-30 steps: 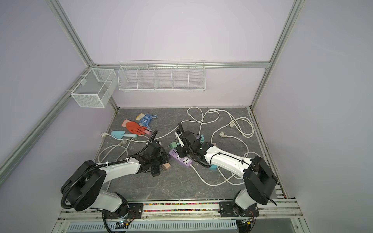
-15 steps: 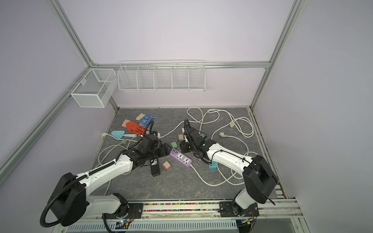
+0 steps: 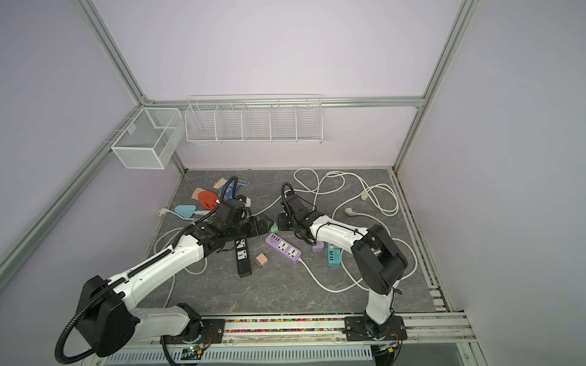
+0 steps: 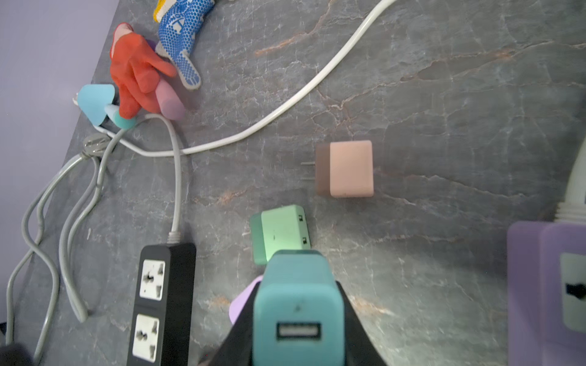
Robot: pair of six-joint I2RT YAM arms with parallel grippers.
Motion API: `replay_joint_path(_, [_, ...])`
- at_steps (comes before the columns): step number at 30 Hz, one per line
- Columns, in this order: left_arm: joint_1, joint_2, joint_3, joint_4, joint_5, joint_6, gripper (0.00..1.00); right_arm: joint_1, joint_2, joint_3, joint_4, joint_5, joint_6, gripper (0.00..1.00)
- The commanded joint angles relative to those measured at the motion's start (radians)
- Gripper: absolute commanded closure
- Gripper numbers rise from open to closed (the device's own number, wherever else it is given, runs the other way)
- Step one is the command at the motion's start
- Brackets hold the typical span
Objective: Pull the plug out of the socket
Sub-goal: 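Carry the teal adapter toward the loose adapters while the left gripper releases the strip, then set the teal adapter beside the pink adapter and open the right gripper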
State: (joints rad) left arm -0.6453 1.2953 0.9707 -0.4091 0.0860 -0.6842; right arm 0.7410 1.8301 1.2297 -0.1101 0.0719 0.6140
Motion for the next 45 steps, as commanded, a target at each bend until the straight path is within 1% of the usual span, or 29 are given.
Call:
replay_joint_path(1, [0.004, -0.026, 0.062, -0.077, -0.014, -0.023, 0.0, -0.023, 0.056, 0.036, 0.051, -0.009, 0.059, 0.82])
replay_joint_path(4, [0.004, -0.048, 0.08, -0.095, -0.035, -0.039, 0.01, -0.037, 0.115, 0.084, 0.021, -0.021, 0.076, 0.83])
replay_joint_path(8, [0.007, -0.057, 0.09, -0.086, -0.018, -0.063, 0.01, -0.038, 0.146, 0.091, 0.025, 0.015, 0.076, 0.83])
replay_joint_path(11, [0.007, -0.05, 0.111, -0.112, -0.009, -0.068, 0.01, -0.036, 0.177, 0.104, 0.023, -0.003, 0.082, 0.83])
replay_joint_path(19, [0.012, -0.076, 0.103, -0.096, 0.009, -0.084, 0.01, -0.027, 0.232, 0.131, 0.053, -0.027, 0.111, 0.83])
replay_joint_path(25, [0.011, -0.087, 0.103, -0.101, 0.003, -0.086, 0.01, -0.019, 0.266, 0.161, 0.066, -0.047, 0.112, 0.79])
replay_joint_path(33, [0.012, -0.078, 0.105, -0.091, 0.002, -0.089, 0.01, -0.026, 0.257, 0.139, 0.073, -0.048, 0.112, 0.61])
replay_joint_path(36, [0.012, -0.072, 0.105, -0.089, 0.007, -0.093, 0.01, -0.029, 0.237, 0.133, 0.057, -0.036, 0.094, 0.53])
replay_joint_path(43, [0.012, -0.081, 0.092, -0.07, 0.009, -0.097, 0.01, -0.04, 0.184, 0.105, 0.029, -0.009, 0.079, 0.4])
replay_joint_path(45, [0.012, -0.079, 0.093, -0.063, 0.025, -0.092, 0.01, -0.043, 0.165, 0.095, 0.026, -0.002, 0.074, 0.36])
